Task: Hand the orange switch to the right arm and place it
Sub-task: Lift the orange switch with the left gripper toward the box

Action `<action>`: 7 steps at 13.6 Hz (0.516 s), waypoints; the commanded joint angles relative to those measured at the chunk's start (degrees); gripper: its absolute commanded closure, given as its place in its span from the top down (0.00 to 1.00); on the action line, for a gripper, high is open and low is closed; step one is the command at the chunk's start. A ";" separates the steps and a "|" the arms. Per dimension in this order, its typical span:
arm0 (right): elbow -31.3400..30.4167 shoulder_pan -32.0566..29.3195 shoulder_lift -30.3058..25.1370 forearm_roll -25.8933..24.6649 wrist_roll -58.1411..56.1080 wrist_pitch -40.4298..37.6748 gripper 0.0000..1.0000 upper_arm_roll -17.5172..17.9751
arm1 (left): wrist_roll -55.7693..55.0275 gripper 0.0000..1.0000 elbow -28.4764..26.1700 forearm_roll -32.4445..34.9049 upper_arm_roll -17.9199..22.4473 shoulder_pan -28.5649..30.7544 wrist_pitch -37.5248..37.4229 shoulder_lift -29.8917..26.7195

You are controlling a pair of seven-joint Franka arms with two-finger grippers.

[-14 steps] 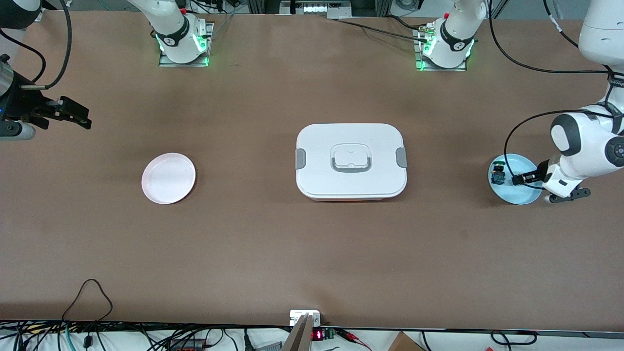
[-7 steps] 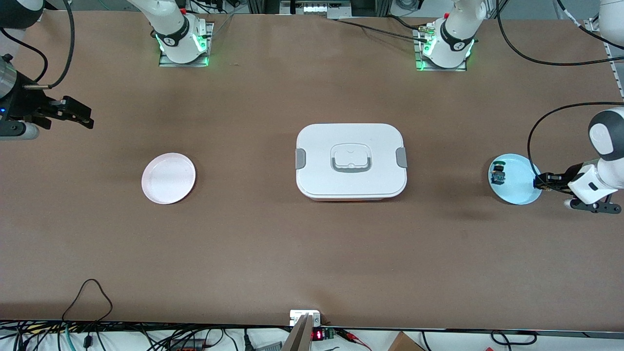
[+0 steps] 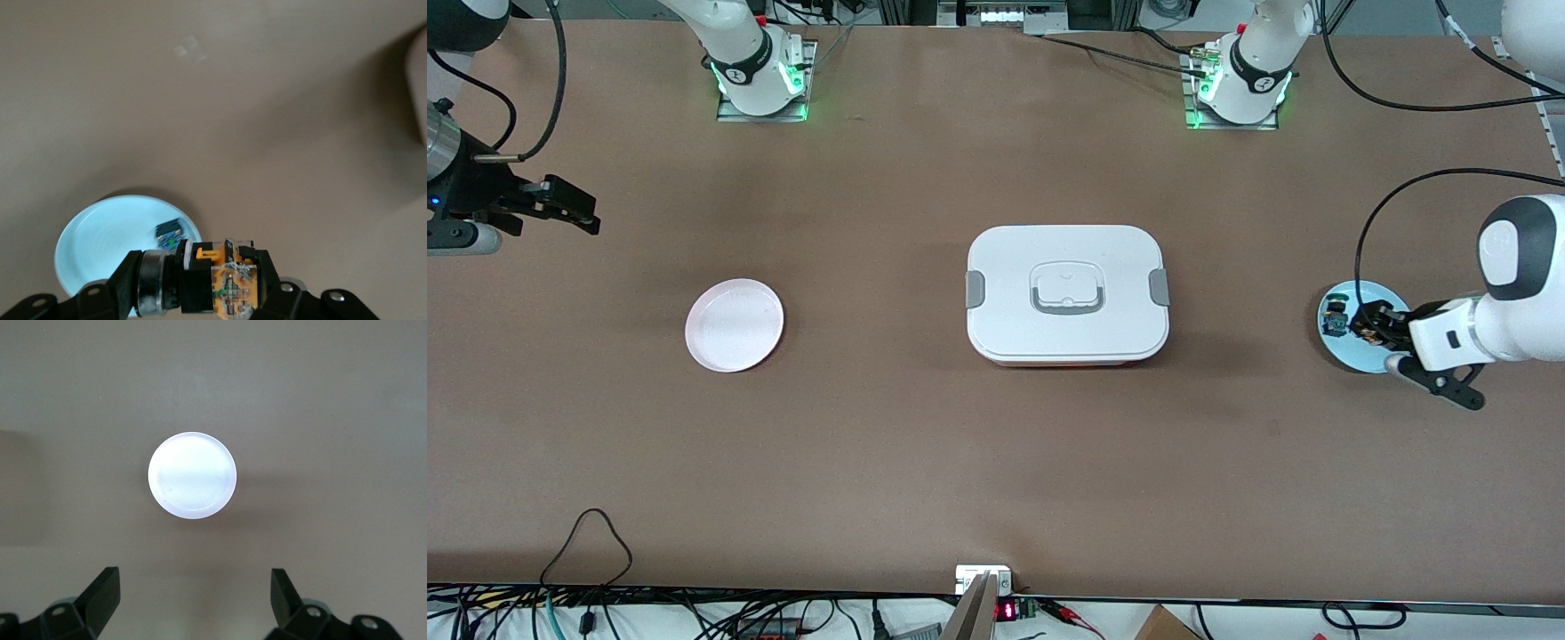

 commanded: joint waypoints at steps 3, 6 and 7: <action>0.34 0.08 -0.53 9.95 -4.14 -1.15 1.00 -0.23 | 21.03 0.27 0.46 -21.20 -2.89 0.51 -2.79 1.26; 0.08 -0.01 0.08 19.02 -4.42 -1.24 1.00 -0.15 | 39.33 0.27 0.72 -30.87 -5.07 -0.20 -2.53 4.42; -0.27 0.07 0.52 23.05 -4.51 -1.41 1.00 -0.06 | 43.91 0.27 0.63 -34.48 -5.87 -0.29 -2.36 4.43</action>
